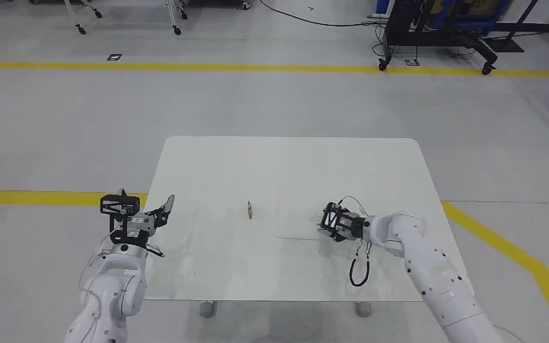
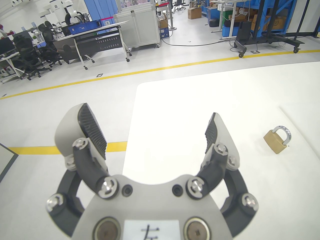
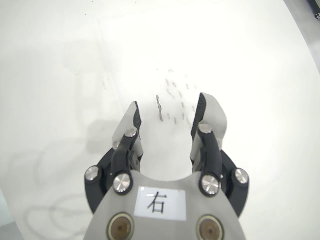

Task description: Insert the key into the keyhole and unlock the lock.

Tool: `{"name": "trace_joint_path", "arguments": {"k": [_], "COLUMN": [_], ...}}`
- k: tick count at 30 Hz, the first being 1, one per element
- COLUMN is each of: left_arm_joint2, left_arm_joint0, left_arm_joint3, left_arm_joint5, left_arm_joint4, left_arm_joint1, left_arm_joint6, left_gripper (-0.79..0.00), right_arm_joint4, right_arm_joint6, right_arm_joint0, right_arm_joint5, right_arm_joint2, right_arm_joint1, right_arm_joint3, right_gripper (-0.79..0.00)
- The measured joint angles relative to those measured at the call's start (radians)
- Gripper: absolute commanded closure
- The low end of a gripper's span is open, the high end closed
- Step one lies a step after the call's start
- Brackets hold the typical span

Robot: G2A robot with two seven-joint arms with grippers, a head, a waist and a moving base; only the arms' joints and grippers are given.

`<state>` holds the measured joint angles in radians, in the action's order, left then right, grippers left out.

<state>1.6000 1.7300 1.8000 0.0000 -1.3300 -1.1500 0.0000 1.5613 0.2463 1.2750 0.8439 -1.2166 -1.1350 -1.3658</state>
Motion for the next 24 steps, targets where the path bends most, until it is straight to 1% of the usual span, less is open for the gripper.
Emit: {"name": "trace_joint_path", "arguments": {"k": [2, 5, 8, 9, 10, 24], "left_arm_joint2": [0.000, 0.000, 0.000, 0.000, 0.000, 0.000], "left_arm_joint0": [0.000, 0.000, 0.000, 0.000, 0.000, 0.000], "left_arm_joint3": [0.000, 0.000, 0.000, 0.000, 0.000, 0.000], "left_arm_joint5": [0.000, 0.000, 0.000, 0.000, 0.000, 0.000], "left_arm_joint4": [0.000, 0.000, 0.000, 0.000, 0.000, 0.000], "left_arm_joint1": [0.000, 0.000, 0.000, 0.000, 0.000, 0.000], "left_arm_joint6": [0.000, 0.000, 0.000, 0.000, 0.000, 0.000], "left_gripper": [-0.785, -0.785, -0.785, -0.785, -0.785, -0.785], "right_arm_joint4": [-0.002, -0.002, 0.009, 0.016, 0.020, 0.065], "right_arm_joint6": [0.003, 0.008, 0.013, 0.016, 0.017, 0.008], "right_arm_joint0": [-0.013, -0.033, -0.049, -0.054, -0.056, -0.060], "right_arm_joint5": [0.002, 0.009, 0.022, 0.029, 0.031, 0.048], "right_arm_joint2": [0.010, 0.027, 0.044, 0.050, 0.055, 0.077], "right_arm_joint1": [-0.001, -0.003, -0.003, -0.003, -0.003, 0.008], "right_arm_joint3": [0.012, 0.028, 0.037, 0.039, 0.041, 0.023], "right_gripper": [-0.317, -0.249, -0.200, -0.117, 0.000, 0.000]}}
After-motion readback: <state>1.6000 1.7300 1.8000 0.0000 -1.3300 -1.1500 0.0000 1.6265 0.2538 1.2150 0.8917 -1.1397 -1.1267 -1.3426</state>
